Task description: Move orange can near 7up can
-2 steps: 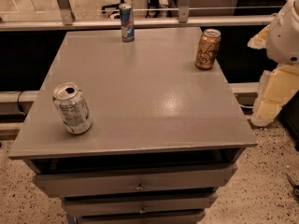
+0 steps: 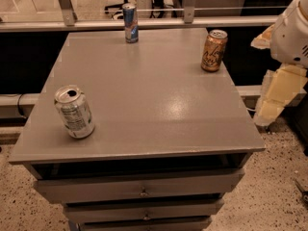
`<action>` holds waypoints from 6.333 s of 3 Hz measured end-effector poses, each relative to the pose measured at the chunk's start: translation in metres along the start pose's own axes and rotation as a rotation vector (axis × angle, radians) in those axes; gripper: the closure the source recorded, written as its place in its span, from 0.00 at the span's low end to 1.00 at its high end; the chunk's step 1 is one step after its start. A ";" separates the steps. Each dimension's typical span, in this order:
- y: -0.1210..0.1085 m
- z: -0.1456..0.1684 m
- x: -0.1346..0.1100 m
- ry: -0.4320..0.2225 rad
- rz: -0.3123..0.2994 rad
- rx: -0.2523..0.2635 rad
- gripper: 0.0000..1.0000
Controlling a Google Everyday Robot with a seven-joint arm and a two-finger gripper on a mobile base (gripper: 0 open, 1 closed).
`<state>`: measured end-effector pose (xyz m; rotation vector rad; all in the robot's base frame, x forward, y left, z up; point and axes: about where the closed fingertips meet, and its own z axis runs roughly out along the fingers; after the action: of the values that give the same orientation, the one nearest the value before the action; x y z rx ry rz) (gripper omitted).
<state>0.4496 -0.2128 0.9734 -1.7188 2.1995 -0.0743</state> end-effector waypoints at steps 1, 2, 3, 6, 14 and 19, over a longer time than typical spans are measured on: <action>-0.036 0.020 -0.003 -0.057 0.014 0.029 0.00; -0.103 0.049 -0.001 -0.122 0.084 0.111 0.00; -0.144 0.063 0.003 -0.169 0.142 0.186 0.00; -0.222 0.121 -0.013 -0.496 0.292 0.210 0.00; -0.171 0.109 -0.140 -0.905 0.158 -0.059 1.00; -0.011 0.168 -0.271 -1.023 -0.175 -0.458 1.00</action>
Offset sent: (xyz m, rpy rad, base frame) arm 0.1708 -0.0320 -0.0236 0.1631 -0.1948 -0.1250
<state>0.5659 0.0700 0.8828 -1.5918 1.3364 1.0815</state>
